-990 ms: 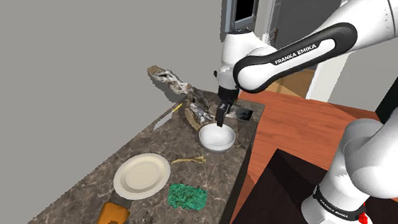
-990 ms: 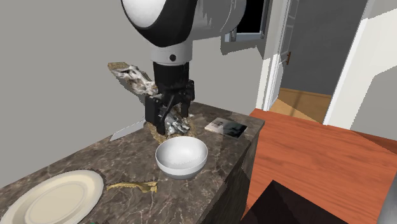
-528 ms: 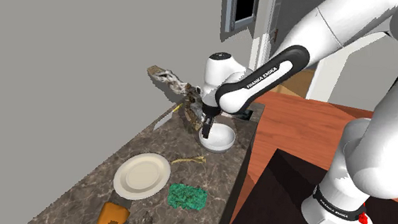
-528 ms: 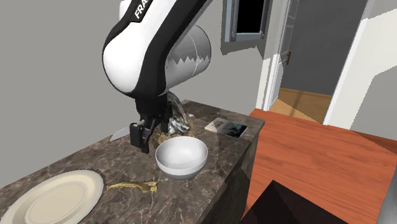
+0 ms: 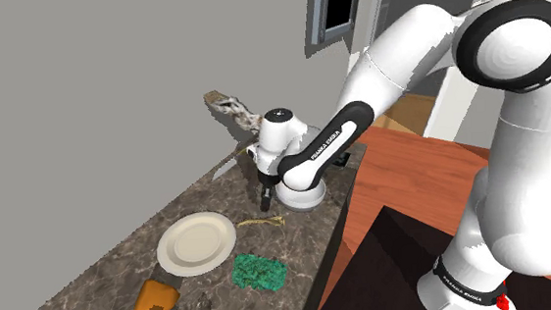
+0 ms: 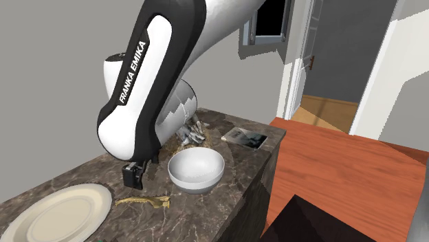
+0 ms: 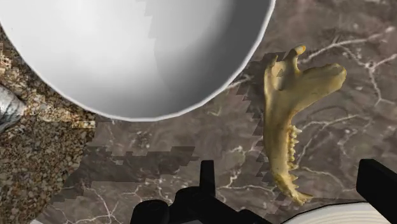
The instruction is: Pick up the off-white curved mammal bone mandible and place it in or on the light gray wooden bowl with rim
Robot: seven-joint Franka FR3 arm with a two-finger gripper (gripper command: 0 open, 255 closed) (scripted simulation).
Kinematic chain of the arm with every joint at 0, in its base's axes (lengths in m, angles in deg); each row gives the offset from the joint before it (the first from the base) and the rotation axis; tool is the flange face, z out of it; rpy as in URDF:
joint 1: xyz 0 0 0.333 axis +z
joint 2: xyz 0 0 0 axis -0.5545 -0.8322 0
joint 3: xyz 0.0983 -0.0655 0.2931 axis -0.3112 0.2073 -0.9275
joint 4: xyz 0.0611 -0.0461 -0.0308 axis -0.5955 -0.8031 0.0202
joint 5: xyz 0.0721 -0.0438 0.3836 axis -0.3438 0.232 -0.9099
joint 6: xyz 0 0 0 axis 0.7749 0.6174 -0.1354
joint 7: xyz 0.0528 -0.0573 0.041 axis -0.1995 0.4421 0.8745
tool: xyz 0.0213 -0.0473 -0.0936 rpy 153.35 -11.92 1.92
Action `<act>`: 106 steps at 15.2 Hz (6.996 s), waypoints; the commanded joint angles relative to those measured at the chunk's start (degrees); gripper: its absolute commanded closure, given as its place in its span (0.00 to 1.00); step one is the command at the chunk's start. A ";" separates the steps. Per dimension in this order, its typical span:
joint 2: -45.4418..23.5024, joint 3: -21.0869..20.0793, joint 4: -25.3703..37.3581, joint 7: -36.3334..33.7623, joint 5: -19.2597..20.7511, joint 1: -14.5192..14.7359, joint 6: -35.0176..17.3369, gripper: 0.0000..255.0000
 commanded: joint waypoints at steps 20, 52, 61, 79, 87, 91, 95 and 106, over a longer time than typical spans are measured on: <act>-11.52 1.31 5.26 -0.76 3.86 1.42 -7.11 1.00; -17.49 -8.68 15.41 10.11 -8.30 -8.72 13.83 1.00; -14.30 -9.15 15.09 10.45 -8.94 -9.06 16.67 1.00; -4.19 -10.30 16.41 11.68 -11.16 -9.95 27.98 1.00; -0.37 -10.05 16.98 13.37 -11.96 -10.95 32.33 1.00; 2.13 -7.99 13.73 18.73 -12.25 -14.15 31.61 1.00; 3.87 -5.67 11.54 24.13 -12.26 -17.27 31.17 1.00; 2.09 -2.46 8.81 30.96 -11.76 -21.24 26.64 1.00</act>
